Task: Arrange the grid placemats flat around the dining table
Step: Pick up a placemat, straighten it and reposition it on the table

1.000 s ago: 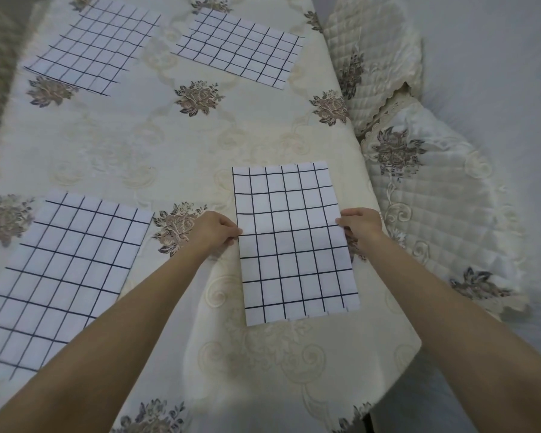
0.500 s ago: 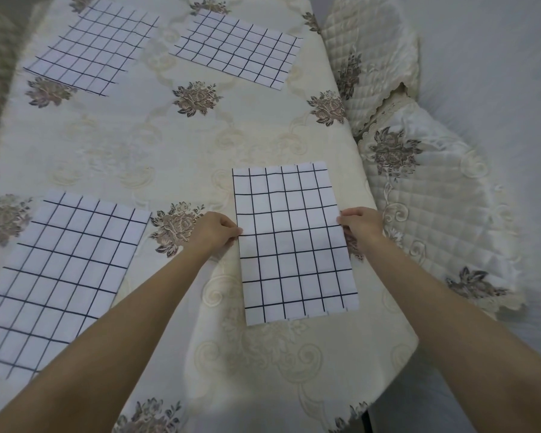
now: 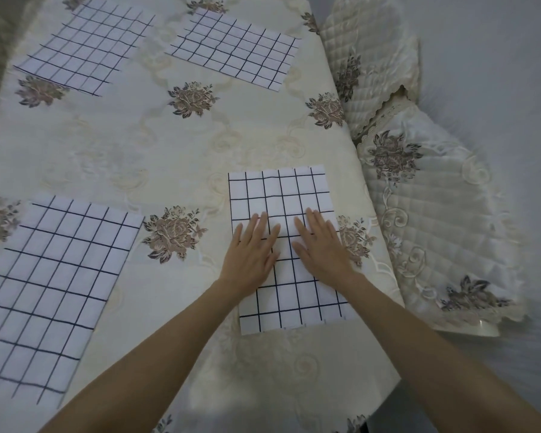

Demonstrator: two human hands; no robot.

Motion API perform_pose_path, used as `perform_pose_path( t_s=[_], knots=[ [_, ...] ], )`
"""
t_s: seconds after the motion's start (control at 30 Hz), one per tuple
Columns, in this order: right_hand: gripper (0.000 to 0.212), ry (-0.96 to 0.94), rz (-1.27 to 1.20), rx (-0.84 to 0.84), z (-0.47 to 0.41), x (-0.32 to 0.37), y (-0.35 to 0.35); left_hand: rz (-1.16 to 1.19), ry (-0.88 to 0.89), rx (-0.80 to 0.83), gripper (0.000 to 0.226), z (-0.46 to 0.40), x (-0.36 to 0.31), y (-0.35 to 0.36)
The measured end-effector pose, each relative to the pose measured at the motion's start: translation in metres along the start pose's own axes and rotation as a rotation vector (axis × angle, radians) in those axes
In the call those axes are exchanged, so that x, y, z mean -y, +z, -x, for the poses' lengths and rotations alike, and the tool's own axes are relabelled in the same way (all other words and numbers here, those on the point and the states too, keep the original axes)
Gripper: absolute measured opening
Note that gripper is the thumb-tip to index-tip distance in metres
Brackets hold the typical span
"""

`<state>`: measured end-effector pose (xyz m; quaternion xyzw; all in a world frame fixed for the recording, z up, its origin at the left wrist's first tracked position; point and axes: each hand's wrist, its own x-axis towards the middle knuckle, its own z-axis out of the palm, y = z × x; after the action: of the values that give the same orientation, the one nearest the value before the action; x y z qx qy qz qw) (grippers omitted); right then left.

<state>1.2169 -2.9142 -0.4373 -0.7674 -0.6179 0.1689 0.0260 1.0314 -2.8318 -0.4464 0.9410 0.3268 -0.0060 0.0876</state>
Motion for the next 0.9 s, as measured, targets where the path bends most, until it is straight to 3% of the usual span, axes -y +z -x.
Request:
perform_pose_path(
  t_s=[0.2,0.4,0.67,0.9],
  knots=[
    [0.065,-0.031,0.089,-0.070,0.002,-0.009,0.014,0.047,-0.064,0.024,0.064,0.004,0.006,0.016],
    [0.065,0.028,0.006,-0.105,-0.016,0.000,0.014,0.084,-0.132,-0.008,0.062,-0.016,0.000,0.011],
    [0.071,0.007,0.053,-0.102,-0.088,-0.018,-0.007,0.033,-0.209,-0.005,0.061,-0.098,0.019,0.006],
    [0.075,-0.033,0.079,-0.070,-0.089,-0.022,-0.010,0.053,-0.282,-0.038,0.060,-0.091,0.018,0.006]
  ],
)
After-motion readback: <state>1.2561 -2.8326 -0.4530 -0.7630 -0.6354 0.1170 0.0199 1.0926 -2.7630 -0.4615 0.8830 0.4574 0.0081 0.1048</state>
